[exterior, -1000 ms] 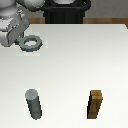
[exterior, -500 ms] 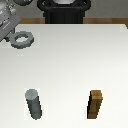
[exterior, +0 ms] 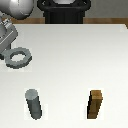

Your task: Put the loop with the handle onto the peg.

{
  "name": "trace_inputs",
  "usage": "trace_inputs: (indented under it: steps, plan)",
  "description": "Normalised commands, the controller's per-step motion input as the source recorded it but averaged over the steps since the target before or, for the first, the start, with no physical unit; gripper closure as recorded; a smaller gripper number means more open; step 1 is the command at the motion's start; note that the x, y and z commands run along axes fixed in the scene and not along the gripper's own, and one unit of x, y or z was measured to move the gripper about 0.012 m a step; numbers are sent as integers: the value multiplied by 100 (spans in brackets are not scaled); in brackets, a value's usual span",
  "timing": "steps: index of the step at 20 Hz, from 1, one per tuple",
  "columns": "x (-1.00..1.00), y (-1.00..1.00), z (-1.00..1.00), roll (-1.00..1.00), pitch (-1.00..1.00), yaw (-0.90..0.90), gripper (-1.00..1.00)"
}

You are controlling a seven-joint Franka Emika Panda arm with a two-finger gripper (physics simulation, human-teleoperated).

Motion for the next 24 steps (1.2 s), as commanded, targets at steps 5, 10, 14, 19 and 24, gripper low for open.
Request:
trace_inputs:
  steps: [5, 10, 14, 19, 24]
  plan:
    - [40, 0, 41, 0, 0, 0, 100]
    - [0, 80, 20, 0, 0, 0, 100]
    - [75, 25, 0, 0, 0, 0, 100]
    - [70, 0, 30, 0, 0, 0, 100]
    - [20, 20, 40, 0, 0, 0, 100]
